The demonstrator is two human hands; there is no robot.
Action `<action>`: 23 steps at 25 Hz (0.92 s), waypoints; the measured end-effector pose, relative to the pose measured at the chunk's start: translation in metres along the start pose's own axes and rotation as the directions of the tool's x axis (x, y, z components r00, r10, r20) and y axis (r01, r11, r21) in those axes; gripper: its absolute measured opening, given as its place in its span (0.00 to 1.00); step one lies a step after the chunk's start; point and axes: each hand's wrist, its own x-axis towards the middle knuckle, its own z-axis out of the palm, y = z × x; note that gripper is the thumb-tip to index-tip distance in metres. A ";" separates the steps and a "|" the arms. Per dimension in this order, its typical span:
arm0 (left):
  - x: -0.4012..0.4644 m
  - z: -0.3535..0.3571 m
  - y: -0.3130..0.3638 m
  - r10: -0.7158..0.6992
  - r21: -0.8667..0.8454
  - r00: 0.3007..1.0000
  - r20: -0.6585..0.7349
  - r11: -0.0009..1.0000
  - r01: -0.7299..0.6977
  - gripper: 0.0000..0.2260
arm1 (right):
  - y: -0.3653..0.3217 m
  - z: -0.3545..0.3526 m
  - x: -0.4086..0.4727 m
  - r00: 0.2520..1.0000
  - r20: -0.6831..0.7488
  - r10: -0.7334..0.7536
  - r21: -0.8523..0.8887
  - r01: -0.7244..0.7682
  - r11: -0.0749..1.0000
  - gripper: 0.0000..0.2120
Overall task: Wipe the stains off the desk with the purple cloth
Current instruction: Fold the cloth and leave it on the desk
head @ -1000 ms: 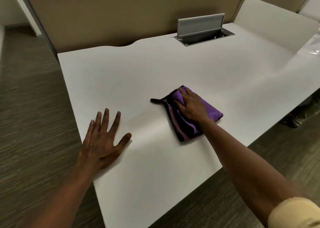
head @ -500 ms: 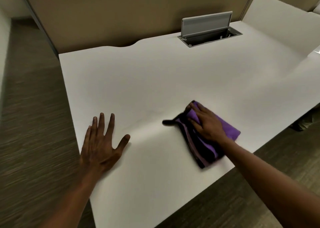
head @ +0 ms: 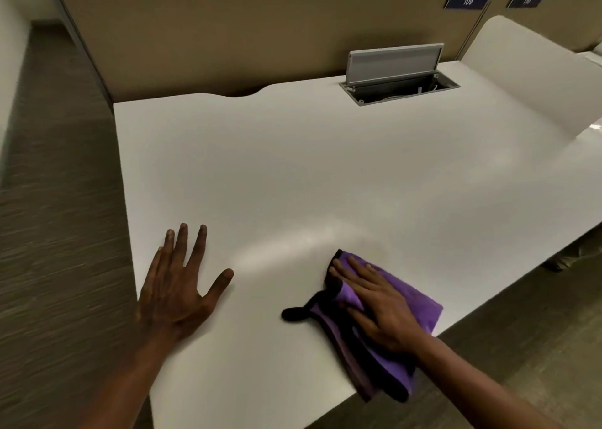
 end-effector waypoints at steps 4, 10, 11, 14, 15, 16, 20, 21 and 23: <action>0.002 0.002 0.004 -0.008 -0.013 1.000 0.004 1.000 0.008 0.39 | 0.043 -0.037 0.086 0.987 -0.068 0.143 -0.027 -0.145 0.989 0.28; 0.002 -0.001 0.003 -0.024 -0.061 1.000 -0.013 0.998 0.023 0.37 | -0.008 0.002 0.172 0.988 -0.083 0.130 -0.065 -0.136 0.989 0.28; 0.002 -0.004 0.003 -0.031 -0.096 0.999 -0.037 0.995 0.028 0.36 | -0.031 0.013 0.173 0.995 -0.065 0.078 -0.048 -0.081 0.996 0.29; 0.003 -0.010 0.003 -0.092 -0.248 0.988 -0.123 0.967 0.060 0.36 | -0.103 0.046 0.162 0.995 0.037 -0.088 -0.023 0.089 0.996 0.31; 0.002 -0.012 0.003 -0.103 -0.273 0.986 -0.129 0.960 0.065 0.36 | -0.119 0.054 0.151 0.989 0.059 -0.138 -0.019 0.140 0.990 0.31; 0.002 -0.014 0.003 -0.103 -0.291 0.986 -0.130 0.955 0.061 0.36 | -0.127 0.058 0.136 0.980 0.078 -0.181 -0.018 0.183 0.983 0.31; 0.004 -0.016 0.003 -0.106 -0.350 0.987 -0.122 0.935 0.057 0.38 | -0.110 0.056 0.076 0.983 0.099 -0.156 0.031 0.153 0.988 0.28; 0.004 -0.017 0.002 -0.126 -0.366 0.983 -0.132 0.928 0.070 0.38 | -0.104 0.054 0.077 0.991 0.082 -0.103 0.034 0.100 0.994 0.28; 0.003 -0.017 0.000 -0.152 -0.393 0.980 -0.131 0.915 0.090 0.38 | -0.106 0.049 0.102 0.999 0.026 0.023 0.009 -0.023 1.000 0.29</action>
